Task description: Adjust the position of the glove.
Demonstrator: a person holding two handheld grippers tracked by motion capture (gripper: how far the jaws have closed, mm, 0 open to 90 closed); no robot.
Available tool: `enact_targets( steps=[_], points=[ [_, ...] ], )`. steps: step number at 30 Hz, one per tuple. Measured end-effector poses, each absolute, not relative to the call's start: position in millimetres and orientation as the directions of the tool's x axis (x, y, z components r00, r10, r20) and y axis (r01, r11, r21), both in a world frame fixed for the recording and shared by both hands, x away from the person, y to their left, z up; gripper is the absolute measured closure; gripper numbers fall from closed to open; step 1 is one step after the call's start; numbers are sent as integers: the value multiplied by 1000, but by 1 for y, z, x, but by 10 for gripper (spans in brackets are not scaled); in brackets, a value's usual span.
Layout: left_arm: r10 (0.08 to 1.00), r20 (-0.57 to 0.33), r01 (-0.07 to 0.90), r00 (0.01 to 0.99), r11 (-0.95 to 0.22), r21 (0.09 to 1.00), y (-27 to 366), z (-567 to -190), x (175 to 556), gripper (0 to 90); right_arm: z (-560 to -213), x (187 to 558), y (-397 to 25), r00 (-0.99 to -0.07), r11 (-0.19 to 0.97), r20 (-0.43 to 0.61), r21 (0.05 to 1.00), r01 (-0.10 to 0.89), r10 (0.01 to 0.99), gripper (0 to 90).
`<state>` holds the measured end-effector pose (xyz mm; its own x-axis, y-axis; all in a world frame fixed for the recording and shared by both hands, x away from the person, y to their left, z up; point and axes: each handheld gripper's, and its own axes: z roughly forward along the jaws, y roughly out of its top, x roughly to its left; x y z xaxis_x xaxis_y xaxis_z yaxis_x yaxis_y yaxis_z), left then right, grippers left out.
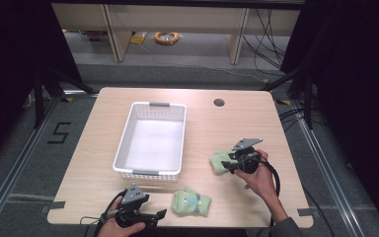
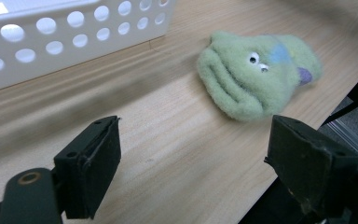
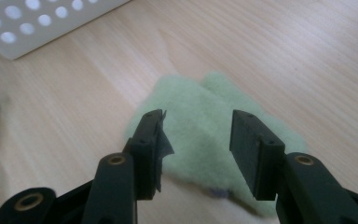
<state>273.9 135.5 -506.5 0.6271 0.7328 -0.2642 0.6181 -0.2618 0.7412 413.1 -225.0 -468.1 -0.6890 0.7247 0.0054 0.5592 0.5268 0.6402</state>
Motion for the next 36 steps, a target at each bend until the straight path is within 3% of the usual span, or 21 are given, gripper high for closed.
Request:
enact_targets(
  steps=[11,15,21,22,26,31,36],
  points=[
    [729,-256,613,635,-273,742,137,-506,274,170,-480,434,-219,-686,537,-10,631,560,727,604],
    [729,-254,611,636,-274,743,137,-506,274,170,-488,439,-223,-683,549,10,587,596,731,610],
    [736,-260,612,625,-256,748,135,-507,274,170,-493,436,-225,-659,504,44,607,615,751,687],
    [732,-263,616,628,-262,743,136,-506,274,170,-494,435,-224,-641,477,63,613,630,765,761],
    [729,-255,615,635,-277,738,137,-506,274,170,-494,434,-226,-649,477,70,619,624,757,839],
    [733,-242,607,636,-282,743,138,-505,274,170,-493,433,-226,-650,477,48,640,603,758,862],
    [738,-259,616,624,-260,744,138,-506,275,170,-471,414,-229,-658,467,47,667,581,751,865]
  ],
)
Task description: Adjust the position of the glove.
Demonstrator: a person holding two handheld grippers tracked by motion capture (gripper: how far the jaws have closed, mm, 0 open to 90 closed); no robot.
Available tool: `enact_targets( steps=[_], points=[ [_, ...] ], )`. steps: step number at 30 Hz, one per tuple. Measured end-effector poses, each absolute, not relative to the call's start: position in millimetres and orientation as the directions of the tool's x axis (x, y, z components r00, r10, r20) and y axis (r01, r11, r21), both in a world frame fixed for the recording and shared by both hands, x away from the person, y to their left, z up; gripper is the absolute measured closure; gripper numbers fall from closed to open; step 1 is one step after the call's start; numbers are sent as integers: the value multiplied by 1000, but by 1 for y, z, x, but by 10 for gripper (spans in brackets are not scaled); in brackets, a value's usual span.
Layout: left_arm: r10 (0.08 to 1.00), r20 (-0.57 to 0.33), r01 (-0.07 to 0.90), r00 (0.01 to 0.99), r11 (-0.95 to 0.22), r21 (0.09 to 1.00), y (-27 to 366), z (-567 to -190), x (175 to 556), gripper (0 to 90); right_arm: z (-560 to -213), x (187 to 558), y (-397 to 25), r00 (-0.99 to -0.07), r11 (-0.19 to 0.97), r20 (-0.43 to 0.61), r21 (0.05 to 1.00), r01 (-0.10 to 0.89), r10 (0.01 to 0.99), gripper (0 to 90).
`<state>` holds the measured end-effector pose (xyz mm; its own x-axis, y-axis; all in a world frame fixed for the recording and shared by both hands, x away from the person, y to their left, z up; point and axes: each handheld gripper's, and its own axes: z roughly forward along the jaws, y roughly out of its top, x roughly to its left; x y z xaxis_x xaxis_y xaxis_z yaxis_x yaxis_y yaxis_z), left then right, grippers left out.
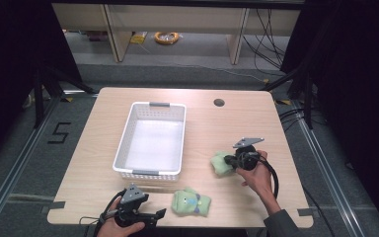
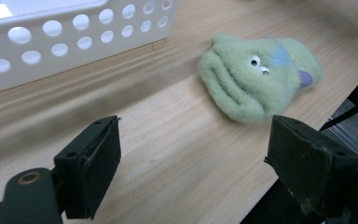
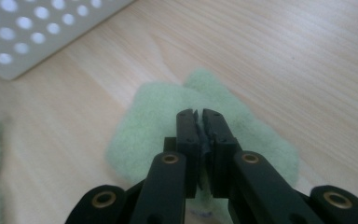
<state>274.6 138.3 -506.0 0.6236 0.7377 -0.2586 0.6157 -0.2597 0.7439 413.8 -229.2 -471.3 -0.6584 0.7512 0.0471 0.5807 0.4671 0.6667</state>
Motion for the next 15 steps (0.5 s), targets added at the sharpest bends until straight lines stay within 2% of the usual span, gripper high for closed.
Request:
enact_targets(
  steps=[1,7,15],
  points=[
    [738,-258,615,624,-261,744,138,-506,275,170,-471,408,-228,-646,432,51,703,565,762,865],
    [738,-262,613,622,-249,750,137,-505,274,170,-453,379,-233,-657,416,80,716,561,749,866],
    [732,-251,607,633,-269,748,138,-503,273,170,-460,328,-236,-651,376,150,712,593,744,865]
  ],
)
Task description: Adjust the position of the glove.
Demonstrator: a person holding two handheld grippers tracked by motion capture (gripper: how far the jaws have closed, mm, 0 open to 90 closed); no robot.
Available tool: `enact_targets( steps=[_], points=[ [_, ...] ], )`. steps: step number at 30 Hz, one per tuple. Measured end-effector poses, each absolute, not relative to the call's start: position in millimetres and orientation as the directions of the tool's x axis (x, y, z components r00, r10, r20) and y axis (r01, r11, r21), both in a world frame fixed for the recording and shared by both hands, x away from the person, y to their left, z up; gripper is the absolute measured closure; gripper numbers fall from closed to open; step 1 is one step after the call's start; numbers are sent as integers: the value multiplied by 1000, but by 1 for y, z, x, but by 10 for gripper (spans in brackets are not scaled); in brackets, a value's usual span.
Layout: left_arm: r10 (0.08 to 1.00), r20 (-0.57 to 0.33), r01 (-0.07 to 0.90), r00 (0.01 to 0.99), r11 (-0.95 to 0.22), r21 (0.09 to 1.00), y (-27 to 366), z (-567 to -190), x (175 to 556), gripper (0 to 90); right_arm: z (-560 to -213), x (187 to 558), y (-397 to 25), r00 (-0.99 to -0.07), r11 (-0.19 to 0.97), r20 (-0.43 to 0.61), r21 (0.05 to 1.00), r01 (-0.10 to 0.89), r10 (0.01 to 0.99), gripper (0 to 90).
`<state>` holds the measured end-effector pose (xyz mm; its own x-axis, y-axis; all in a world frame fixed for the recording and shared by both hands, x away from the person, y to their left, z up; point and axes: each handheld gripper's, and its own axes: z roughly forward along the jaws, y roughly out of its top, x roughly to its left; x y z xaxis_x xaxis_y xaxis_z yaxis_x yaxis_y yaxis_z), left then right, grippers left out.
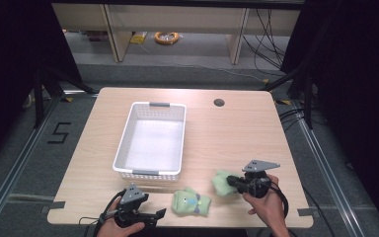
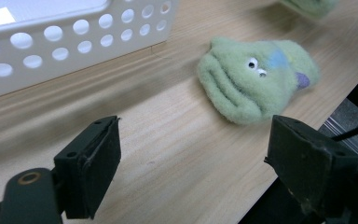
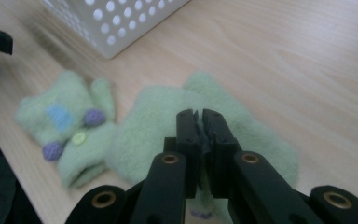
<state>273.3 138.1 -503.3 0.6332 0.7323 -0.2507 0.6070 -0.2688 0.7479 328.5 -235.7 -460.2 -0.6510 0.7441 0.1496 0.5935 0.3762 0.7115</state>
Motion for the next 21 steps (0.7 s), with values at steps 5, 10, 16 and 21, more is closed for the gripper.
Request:
enact_targets(
  steps=[5,10,16,21],
  points=[
    [730,-239,598,641,-280,751,138,-503,273,170,-469,316,-236,-658,375,162,712,594,736,864],
    [732,-257,609,631,-262,749,137,-503,273,170,-479,305,-234,-645,374,182,686,624,742,859],
    [729,-244,603,639,-278,748,138,-503,273,170,-487,301,-232,-642,395,169,665,634,748,852],
    [728,-246,605,640,-281,745,138,-503,273,170,-492,294,-226,-639,423,130,647,634,759,831]
  ],
)
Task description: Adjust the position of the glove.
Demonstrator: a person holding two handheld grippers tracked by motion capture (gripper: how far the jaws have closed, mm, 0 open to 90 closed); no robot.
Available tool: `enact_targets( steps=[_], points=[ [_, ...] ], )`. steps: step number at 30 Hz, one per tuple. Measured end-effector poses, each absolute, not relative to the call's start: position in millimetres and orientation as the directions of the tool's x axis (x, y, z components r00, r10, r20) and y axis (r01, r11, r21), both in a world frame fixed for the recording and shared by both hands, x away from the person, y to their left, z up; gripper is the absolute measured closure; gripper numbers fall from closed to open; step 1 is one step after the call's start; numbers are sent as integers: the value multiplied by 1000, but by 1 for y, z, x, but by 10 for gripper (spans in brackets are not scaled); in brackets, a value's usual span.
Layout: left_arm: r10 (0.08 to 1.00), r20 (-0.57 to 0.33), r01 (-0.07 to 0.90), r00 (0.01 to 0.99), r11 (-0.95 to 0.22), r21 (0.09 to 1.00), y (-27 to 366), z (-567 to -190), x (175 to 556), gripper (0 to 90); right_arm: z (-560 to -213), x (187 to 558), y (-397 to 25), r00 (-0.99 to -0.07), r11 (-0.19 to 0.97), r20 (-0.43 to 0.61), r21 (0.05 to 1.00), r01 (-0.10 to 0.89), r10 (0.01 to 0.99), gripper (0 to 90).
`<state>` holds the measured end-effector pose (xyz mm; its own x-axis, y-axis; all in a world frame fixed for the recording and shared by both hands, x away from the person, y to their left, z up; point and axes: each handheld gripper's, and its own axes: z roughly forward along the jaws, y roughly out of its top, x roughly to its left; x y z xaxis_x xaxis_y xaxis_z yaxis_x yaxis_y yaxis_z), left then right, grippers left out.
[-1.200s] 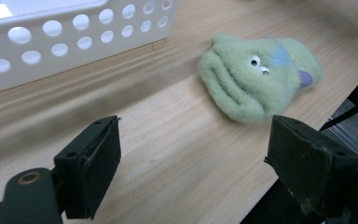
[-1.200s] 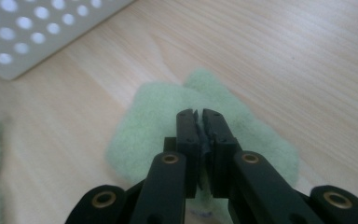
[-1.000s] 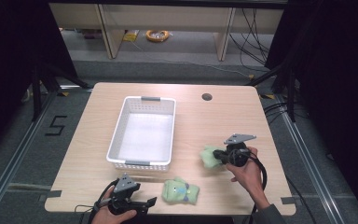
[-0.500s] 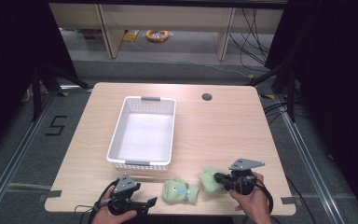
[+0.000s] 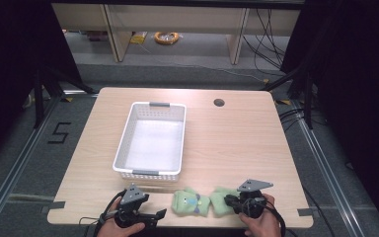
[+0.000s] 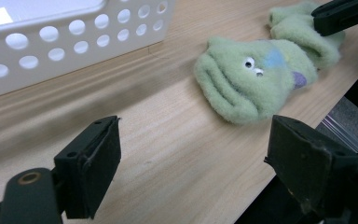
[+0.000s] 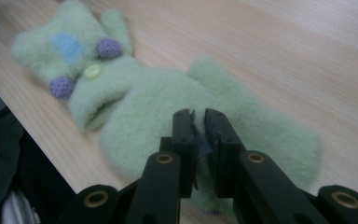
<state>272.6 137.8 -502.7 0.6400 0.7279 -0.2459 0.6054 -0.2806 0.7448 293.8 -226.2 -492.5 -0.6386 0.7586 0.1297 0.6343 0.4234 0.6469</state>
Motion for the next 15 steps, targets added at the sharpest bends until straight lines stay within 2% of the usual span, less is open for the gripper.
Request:
enact_targets(
  steps=[6,7,8,10,15],
  points=[
    [731,-248,603,636,-270,751,137,-503,272,170,-493,293,-225,-628,426,113,642,638,770,787],
    [731,-248,604,635,-269,750,137,-503,272,170,-493,292,-224,-628,429,110,640,637,770,769],
    [731,-250,605,635,-271,749,136,-503,272,171,-490,292,-222,-632,437,98,641,631,769,701],
    [724,-251,606,643,-280,745,136,-502,272,177,-485,290,-220,-627,426,76,671,607,775,667],
    [714,-257,594,652,-270,758,132,-501,271,230,-471,286,-212,-688,451,56,716,532,723,672]
  ],
)
